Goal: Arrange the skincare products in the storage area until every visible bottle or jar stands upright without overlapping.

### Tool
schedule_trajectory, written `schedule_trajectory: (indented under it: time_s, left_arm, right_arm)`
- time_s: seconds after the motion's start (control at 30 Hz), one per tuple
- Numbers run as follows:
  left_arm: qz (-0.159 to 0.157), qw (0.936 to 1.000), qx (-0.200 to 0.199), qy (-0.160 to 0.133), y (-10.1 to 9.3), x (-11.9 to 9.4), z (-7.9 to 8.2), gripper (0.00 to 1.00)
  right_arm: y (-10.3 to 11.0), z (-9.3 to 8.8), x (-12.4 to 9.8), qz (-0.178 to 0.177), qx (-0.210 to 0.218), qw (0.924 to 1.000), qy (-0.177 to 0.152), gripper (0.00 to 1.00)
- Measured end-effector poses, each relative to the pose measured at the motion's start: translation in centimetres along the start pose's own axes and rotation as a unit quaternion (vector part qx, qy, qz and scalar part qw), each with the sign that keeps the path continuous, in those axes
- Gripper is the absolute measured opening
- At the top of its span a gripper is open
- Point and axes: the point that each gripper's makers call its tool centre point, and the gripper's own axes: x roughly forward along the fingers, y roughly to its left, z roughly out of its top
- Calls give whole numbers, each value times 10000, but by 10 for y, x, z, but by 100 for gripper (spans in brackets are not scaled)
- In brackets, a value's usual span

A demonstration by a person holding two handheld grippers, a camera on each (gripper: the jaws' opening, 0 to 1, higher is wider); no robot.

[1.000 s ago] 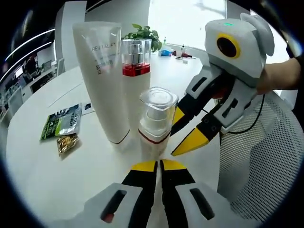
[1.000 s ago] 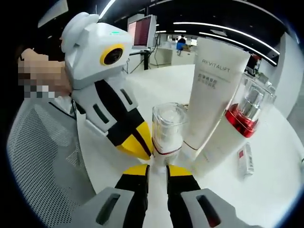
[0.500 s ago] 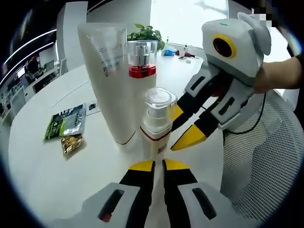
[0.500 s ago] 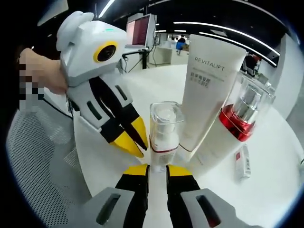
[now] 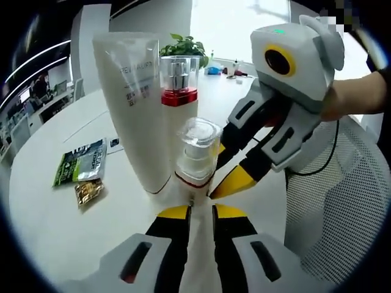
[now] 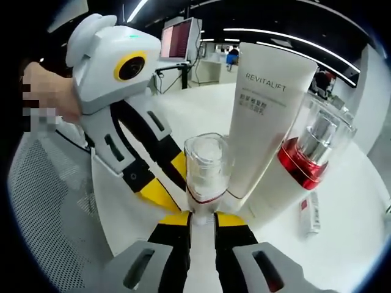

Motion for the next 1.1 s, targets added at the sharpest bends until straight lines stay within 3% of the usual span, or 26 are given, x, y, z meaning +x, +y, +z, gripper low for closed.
schedule_trajectory:
  time_s: [1.1]
  left_arm:
    - [55,9999,49,102,6,5,2,15]
  right_arm:
    - [-8,-3,0,-81,70,9999,27,8]
